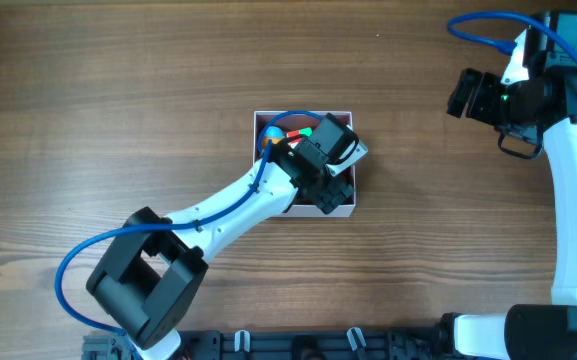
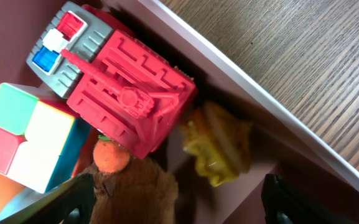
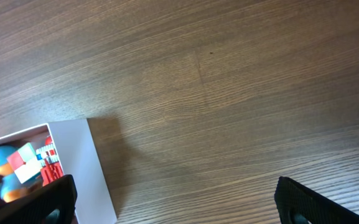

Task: Pack container

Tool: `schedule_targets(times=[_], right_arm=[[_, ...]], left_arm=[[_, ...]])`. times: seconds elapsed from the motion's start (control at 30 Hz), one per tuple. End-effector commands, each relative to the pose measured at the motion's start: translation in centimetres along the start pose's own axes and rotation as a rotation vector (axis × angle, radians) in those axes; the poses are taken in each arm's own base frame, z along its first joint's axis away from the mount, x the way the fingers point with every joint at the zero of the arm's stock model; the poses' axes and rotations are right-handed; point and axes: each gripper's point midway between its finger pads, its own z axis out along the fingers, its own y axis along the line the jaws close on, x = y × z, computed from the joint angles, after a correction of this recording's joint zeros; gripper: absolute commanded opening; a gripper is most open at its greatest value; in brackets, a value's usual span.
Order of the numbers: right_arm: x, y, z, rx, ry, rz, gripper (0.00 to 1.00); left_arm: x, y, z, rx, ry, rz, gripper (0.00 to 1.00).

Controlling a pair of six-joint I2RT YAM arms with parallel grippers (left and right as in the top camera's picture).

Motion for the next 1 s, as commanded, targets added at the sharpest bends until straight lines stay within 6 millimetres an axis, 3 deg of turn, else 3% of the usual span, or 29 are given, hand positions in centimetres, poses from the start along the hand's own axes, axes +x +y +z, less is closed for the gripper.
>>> schedule_targets(times=[0.0,0.07,0.13,0.17,0.2,0.33,0.47,0.5,0.6,0.67,0.73,0.87,0.9,0.97], right_arm=[[0.1,-0.1,0.5,0.003,0.014,-0.007,1.0],[0.1,-0.1,0.5,0.002,0.015,-0.017,1.0],[0.1,-0.1,0.5,0.002,0.014,-0.025,1.0],[0.1,0.0,0.5,-0.002,0.013,-0.033,1.0],[0.1,0.2,0.4,-0.011,0.011,-0.046,1.0],[-1.3,3.2,-0.8,-0.063,-0.093,-0.144,1.0],[-6.4,6.2,-2.0,-0.136,-0.324,-0.191,1.0],[-8.2,6.7,-2.7,-0.145,-0.404,-0.204,1.0],[-9.5,7.0,-3.5,-0.133,-0.475,-0.274,1.0],[-8.7,6.1,-3.8,-0.103,-0.448,-0.264,1.0],[-7.9,5.8,-6.1,-0.109,-0.475,-0.26,1.0],[-6.0,5.0,-13.9,-0.137,-0.635,-0.258,1.0],[-4.9,4.6,-15.2,-0.144,-0.668,-0.257,1.0],[-2.7,4.0,-15.7,-0.151,-0.693,-0.259,1.0]], left_arm=[[-2.5,0.6,-3.2,-0.025,-0.094,0.01,0.92],[-4.0,2.4,-6.6,-0.115,-0.167,-0.03,1.0],[-4.1,5.1,-10.1,-0.181,-0.224,-0.129,1.0],[-3.2,7.9,-12.1,-0.216,-0.242,-0.225,1.0],[-2.5,9.7,-12.9,-0.238,-0.245,-0.295,1.0],[3.2,20.3,-16.0,-0.384,-0.257,-0.698,1.0],[7.0,25.8,-17.8,-0.484,-0.271,-0.851,1.0],[7.5,26.5,-18.1,-0.497,-0.274,-0.868,1.0],[9.0,27.9,-18.8,-0.528,-0.27,-0.903,1.0],[10.6,27.5,-18.9,-0.525,-0.217,-0.929,1.0],[11.3,26.7,-20.3,-0.512,-0.222,-0.949,1.0],[10.7,24.2,-25.6,-0.522,-0.366,-0.92,1.0],[10.8,23.2,-26.8,-0.52,-0.413,-0.909,1.0],[11.2,21.5,-28.6,-0.525,-0.499,-0.888,1.0]])
